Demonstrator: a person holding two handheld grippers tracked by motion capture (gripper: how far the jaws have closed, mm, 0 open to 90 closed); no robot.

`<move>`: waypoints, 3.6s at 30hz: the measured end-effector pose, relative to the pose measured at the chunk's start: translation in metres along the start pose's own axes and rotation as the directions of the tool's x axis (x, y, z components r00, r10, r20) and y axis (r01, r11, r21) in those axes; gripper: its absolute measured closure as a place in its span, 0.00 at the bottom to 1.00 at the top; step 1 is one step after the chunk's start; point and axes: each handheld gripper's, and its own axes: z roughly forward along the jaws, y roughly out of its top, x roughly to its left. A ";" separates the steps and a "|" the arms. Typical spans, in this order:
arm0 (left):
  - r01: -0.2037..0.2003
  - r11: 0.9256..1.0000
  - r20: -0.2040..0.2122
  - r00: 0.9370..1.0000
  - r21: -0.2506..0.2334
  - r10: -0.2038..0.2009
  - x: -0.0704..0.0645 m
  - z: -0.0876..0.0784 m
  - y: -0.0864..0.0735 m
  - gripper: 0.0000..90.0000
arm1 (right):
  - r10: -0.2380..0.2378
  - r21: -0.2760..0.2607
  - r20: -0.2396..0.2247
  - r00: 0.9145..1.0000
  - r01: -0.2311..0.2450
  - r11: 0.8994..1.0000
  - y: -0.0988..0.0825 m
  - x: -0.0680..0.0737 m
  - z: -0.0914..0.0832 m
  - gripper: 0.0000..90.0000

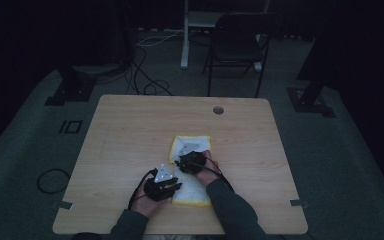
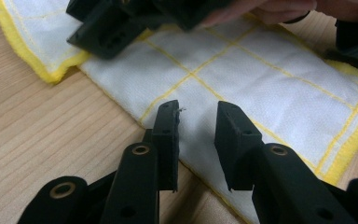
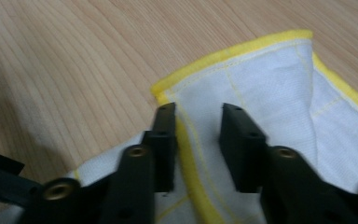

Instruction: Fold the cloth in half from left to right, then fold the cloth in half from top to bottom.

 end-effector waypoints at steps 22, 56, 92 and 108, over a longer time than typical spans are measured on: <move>-0.002 1.000 -0.020 1.000 0.000 0.002 -0.003 0.001 0.000 0.78 | 0.054 -0.049 0.072 0.996 -0.051 0.998 0.001 -0.043 -0.027 0.95; 0.063 0.997 0.005 0.998 -0.053 -0.062 0.010 0.000 0.015 0.66 | 0.245 -0.111 0.207 0.947 -0.226 0.968 -0.025 -0.101 -0.073 0.71; 0.080 0.990 -0.145 0.985 -0.114 -0.097 0.075 0.006 0.064 0.61 | 0.255 -0.086 0.160 0.953 -0.244 0.966 -0.033 -0.091 -0.065 0.63; 0.100 0.989 -0.187 0.975 -0.107 -0.119 0.097 0.034 0.077 0.60 | 0.263 -0.074 0.157 0.952 -0.254 0.964 -0.023 -0.089 -0.058 0.56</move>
